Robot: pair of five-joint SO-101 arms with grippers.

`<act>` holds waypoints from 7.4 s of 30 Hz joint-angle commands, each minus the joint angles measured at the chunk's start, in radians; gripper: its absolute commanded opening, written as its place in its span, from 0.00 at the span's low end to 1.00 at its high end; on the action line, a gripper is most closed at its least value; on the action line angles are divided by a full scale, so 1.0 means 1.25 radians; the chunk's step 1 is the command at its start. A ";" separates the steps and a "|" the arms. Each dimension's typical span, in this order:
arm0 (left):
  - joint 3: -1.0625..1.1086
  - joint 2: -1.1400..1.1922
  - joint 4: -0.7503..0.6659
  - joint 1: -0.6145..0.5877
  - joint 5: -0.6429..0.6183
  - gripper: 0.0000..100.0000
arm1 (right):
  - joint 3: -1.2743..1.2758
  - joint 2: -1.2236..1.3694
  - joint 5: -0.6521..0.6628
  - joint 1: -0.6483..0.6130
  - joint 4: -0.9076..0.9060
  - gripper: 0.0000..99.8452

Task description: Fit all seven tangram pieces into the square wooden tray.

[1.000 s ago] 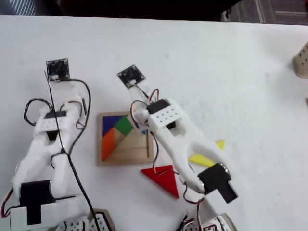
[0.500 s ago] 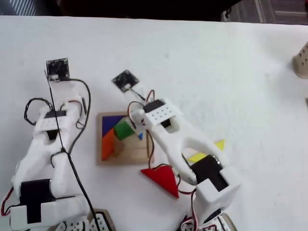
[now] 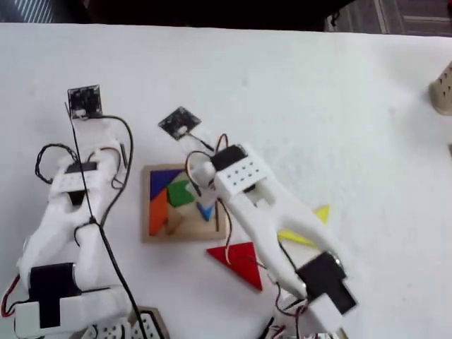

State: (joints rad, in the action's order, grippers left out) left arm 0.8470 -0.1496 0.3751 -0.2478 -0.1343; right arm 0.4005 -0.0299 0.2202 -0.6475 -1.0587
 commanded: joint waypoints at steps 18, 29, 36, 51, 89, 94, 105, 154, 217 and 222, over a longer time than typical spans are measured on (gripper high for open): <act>-0.041 -0.002 0.004 0.003 -0.010 0.02 | 0.198 -0.067 -0.087 -0.095 0.115 0.02; -0.039 -0.002 0.004 0.003 -0.010 0.02 | 0.216 -0.075 -0.086 0.036 0.120 0.02; -0.039 -0.002 0.004 0.003 -0.010 0.02 | 0.206 -0.125 -0.091 0.012 0.091 0.02; -0.039 -0.002 0.004 0.003 -0.010 0.02 | 0.260 -0.093 -0.133 -0.010 0.158 0.02; -0.039 -0.002 0.004 0.003 -0.010 0.02 | -0.006 0.131 -0.137 0.026 0.028 0.02; -0.039 -0.002 0.004 0.003 -0.010 0.02 | -0.065 0.184 -0.135 0.050 0.057 0.02; -0.039 -0.002 0.004 0.003 -0.010 0.02 | -0.119 0.196 -0.131 0.061 0.116 0.02; -0.038 -0.002 0.004 0.004 -0.010 0.02 | -0.142 0.172 -0.130 0.078 0.111 0.02; -0.037 -0.001 0.004 0.003 -0.010 0.02 | 0.053 0.020 -0.171 -0.026 0.169 0.02; -0.037 -0.001 0.004 0.003 -0.010 0.02 | 0.145 -0.102 -0.177 -0.085 0.116 0.02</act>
State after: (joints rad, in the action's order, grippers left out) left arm 0.8470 -0.1465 0.3751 -0.2478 -0.1343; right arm 0.5355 -0.0468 -0.0008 -0.7027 -0.8976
